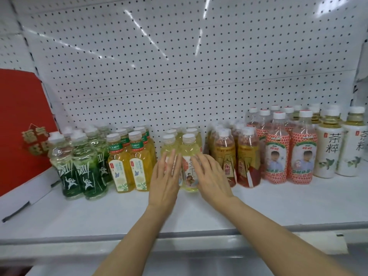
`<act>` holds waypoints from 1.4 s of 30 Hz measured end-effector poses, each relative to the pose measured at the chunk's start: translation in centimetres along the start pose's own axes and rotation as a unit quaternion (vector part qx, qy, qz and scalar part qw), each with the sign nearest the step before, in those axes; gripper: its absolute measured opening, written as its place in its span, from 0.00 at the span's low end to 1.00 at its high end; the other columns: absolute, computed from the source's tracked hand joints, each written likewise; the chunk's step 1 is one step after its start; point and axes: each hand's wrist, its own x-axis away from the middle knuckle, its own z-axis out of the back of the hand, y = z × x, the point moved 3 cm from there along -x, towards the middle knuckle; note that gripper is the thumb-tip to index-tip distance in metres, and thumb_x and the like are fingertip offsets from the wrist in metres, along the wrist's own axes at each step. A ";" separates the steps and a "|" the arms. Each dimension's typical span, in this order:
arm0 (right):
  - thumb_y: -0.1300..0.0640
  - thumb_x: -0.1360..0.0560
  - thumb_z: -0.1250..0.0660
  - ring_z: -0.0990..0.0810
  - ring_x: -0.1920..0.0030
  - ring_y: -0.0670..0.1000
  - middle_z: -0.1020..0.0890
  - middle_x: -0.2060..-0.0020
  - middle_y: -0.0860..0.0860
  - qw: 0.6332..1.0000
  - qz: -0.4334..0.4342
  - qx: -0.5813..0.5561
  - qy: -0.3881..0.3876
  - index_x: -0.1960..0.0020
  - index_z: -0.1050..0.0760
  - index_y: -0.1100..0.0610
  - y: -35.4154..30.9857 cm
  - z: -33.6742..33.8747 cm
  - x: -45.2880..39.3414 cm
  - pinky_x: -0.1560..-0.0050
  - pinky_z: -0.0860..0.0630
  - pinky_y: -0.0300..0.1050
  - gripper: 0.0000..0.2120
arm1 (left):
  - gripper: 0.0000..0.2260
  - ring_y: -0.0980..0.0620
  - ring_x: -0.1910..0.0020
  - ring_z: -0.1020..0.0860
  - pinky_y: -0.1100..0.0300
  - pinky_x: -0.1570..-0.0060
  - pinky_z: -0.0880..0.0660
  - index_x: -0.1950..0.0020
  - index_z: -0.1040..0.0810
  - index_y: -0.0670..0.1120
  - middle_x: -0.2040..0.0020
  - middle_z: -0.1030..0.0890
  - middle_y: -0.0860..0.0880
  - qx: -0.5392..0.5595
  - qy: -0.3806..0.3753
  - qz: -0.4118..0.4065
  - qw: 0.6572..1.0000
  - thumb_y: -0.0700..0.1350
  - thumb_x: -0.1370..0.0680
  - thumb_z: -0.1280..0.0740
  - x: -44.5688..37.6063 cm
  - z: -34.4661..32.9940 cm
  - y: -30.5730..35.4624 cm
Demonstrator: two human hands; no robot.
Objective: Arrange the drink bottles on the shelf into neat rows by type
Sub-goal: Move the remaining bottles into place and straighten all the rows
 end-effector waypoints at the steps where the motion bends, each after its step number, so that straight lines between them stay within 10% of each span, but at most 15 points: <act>1: 0.60 0.41 0.22 0.32 0.34 0.61 0.30 0.32 0.60 1.000 -0.010 -0.001 0.000 0.29 0.37 0.61 -0.3 -0.2 -0.5 0.36 0.28 0.53 0.44 | 0.45 0.40 0.20 0.53 0.46 0.25 0.41 0.19 0.56 0.44 0.19 0.58 0.43 0.000 -0.008 0.002 1.000 0.44 0.26 0.29 -0.2 -0.2 -0.1; 11: 0.64 0.39 0.24 0.30 0.35 0.64 0.37 0.28 0.59 0.997 -0.067 -0.039 0.015 0.33 0.33 0.56 -1.8 -1.0 -1.7 0.41 0.25 0.54 0.37 | 0.43 0.35 0.22 0.61 0.36 0.26 0.52 0.21 0.63 0.39 0.20 0.63 0.38 -0.011 -0.080 -0.035 0.996 0.53 0.20 0.36 -2.3 -3.0 0.1; 17: 0.61 0.29 0.38 0.37 0.30 0.63 0.36 0.31 0.58 0.997 -0.009 -0.015 0.077 0.32 0.32 0.61 -4.6 -0.4 -2.2 0.33 0.32 0.59 0.26 | 0.48 0.39 0.20 0.51 0.44 0.25 0.40 0.20 0.49 0.42 0.19 0.50 0.42 0.016 -0.001 -0.074 0.997 0.57 0.29 0.26 -0.1 0.2 -3.0; 26: 0.61 0.33 0.37 0.31 0.31 0.61 0.29 0.31 0.58 0.993 0.116 -0.020 0.019 0.29 0.34 0.62 -13.8 -1.8 -4.3 0.32 0.33 0.57 0.32 | 0.38 0.41 0.20 0.51 0.45 0.25 0.40 0.22 0.39 0.41 0.19 0.49 0.43 -0.034 -0.026 0.007 0.999 0.48 0.27 0.26 3.3 -0.3 -12.3; 42: 0.59 0.41 0.24 0.29 0.32 0.60 0.27 0.33 0.60 0.994 0.106 -0.009 -0.033 0.34 0.27 0.63 -15.1 -3.2 -4.8 0.34 0.29 0.56 0.36 | 0.44 0.43 0.22 0.40 0.47 0.27 0.35 0.21 0.39 0.44 0.21 0.39 0.46 -0.011 -0.058 0.008 0.998 0.61 0.30 0.26 3.7 -0.2 -13.4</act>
